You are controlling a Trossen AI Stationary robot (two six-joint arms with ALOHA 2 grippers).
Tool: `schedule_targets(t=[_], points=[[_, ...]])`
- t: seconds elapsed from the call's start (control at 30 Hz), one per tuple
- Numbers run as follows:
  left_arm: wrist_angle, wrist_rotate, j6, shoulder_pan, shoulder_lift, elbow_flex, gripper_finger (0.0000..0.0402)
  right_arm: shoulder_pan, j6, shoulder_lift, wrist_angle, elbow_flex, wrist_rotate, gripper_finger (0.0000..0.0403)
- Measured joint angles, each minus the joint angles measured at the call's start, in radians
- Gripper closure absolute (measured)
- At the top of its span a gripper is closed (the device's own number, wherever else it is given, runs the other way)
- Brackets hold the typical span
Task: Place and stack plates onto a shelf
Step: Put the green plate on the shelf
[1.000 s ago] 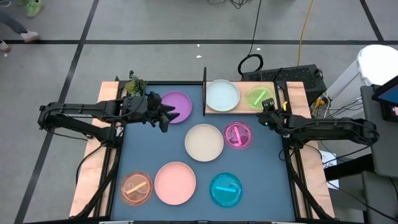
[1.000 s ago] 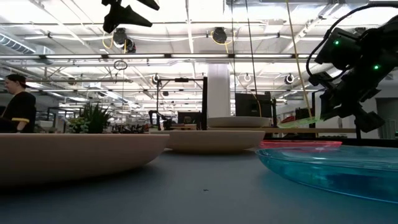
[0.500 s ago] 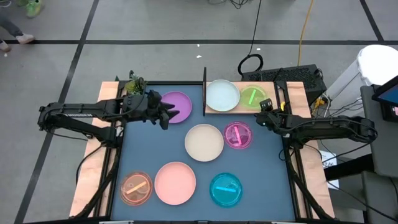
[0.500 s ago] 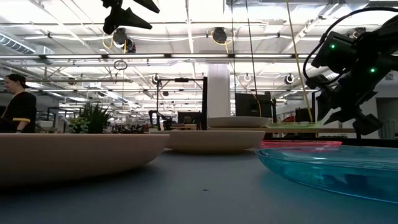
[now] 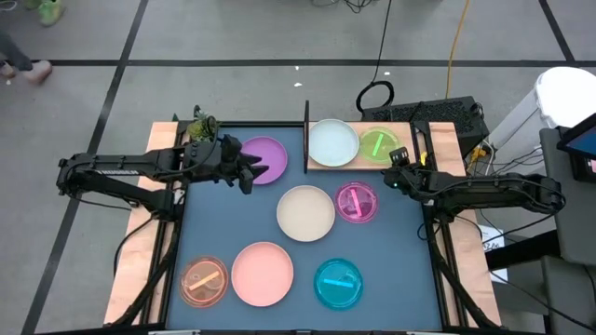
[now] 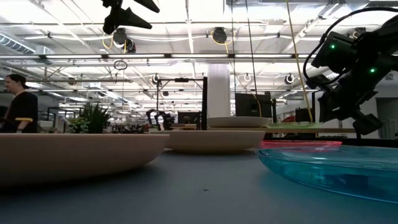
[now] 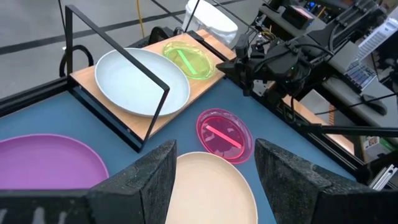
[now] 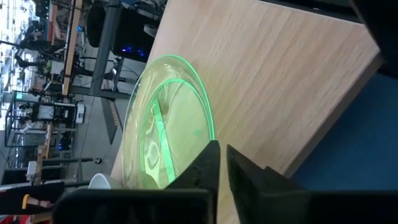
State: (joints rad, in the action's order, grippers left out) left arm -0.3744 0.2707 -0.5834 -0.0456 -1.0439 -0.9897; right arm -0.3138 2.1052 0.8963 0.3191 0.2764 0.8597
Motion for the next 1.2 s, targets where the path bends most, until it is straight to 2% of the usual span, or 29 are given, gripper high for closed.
schedule_targets(t=[0.27, 0.53, 0.63, 0.73, 0.93, 1.07, 1.2], points=[[0.000, 0.000, 0.002, 0.000, 0.000, 0.000, 0.0181, 0.007, -0.009, -0.024, -0.024, 0.000, -0.025, 0.0401], [-0.005, 0.000, -0.016, 0.000, 0.000, 0.000, 0.0181, 0.048, -0.103, -0.135, -0.039, 0.000, -0.081, 0.0399], [-0.006, 0.000, -0.018, 0.000, 0.000, 0.000, 0.0181, 0.054, -0.204, -0.164, -0.131, 0.013, -0.077, 0.0400], [-0.006, 0.000, -0.012, 0.000, 0.000, 0.000, 0.0181, 0.044, -0.376, -0.154, -0.187, 0.101, -0.076, 0.0402], [-0.011, 0.000, 0.005, 0.000, 0.000, 0.000, 0.0181, -0.020, -0.674, -0.068, -0.025, 0.374, -0.088, 0.0402], [-0.019, 0.000, -0.001, 0.000, -0.001, 0.000, 0.0181, -0.125, -0.845, 0.028, 0.111, 0.518, -0.228, 0.0403], [-0.019, 0.000, -0.001, 0.000, -0.002, 0.000, 0.0181, -0.239, -0.994, 0.153, 0.135, 0.600, -0.423, 0.0403]])
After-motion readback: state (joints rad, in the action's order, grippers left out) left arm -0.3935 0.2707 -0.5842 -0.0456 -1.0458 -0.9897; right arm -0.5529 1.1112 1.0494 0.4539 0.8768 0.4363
